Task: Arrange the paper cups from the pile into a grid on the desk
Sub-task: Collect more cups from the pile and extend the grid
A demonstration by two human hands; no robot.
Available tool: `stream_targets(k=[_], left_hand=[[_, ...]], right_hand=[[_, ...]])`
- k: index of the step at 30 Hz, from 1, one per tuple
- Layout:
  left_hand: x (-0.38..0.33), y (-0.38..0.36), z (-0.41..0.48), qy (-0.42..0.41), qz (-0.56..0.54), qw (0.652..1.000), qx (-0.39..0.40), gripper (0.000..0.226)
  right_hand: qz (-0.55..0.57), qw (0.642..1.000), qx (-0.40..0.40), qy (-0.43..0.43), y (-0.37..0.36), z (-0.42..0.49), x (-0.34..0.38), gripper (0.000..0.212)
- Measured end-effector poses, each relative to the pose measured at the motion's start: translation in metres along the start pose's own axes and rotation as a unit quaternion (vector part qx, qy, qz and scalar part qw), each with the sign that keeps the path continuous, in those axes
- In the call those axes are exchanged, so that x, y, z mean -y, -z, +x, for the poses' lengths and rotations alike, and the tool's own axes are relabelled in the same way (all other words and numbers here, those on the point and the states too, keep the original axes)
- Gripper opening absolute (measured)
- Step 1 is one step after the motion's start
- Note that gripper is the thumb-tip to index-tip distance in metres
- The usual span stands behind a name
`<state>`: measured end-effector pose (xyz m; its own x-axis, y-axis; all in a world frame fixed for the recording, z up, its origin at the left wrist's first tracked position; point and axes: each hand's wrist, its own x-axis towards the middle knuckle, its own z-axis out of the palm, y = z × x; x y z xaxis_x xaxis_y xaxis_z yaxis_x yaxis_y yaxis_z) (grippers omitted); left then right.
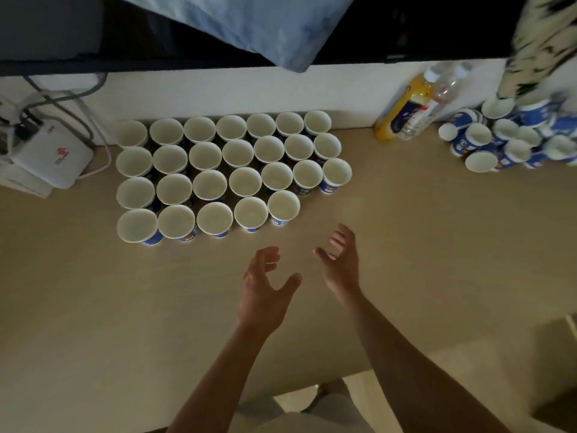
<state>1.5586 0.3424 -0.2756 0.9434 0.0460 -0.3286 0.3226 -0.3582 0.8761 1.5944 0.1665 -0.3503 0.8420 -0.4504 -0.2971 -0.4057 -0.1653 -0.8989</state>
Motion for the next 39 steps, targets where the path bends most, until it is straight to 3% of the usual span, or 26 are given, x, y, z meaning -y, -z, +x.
stream_targets(k=[9, 17, 23, 30, 39], left_hand=[[-0.091, -0.073, -0.009, -0.118, 0.005, 0.99, 0.08, 0.048], [-0.224, -0.159, -0.047, -0.274, -0.001, 0.955, 0.11, 0.048], [-0.321, -0.219, -0.081, -0.353, -0.027, 0.929, 0.11, 0.046], [-0.372, -0.287, -0.108, -0.392, -0.054, 0.915, 0.08, 0.044], [-0.396, -0.371, -0.102, -0.382, -0.042, 0.919, 0.083, 0.043]], right_hand=[[0.036, 0.992, -0.117, 0.031, 0.148, -0.022, 0.033, 0.068], [0.083, 0.967, -0.181, 0.16, 0.291, -0.016, 0.118, 0.065], [0.077, 0.947, -0.185, 0.253, 0.387, -0.015, 0.181, 0.062], [0.045, 0.937, -0.199, 0.282, 0.479, -0.006, 0.196, 0.061], [0.064, 0.938, -0.231, 0.25, 0.548, 0.035, 0.16, 0.058]])
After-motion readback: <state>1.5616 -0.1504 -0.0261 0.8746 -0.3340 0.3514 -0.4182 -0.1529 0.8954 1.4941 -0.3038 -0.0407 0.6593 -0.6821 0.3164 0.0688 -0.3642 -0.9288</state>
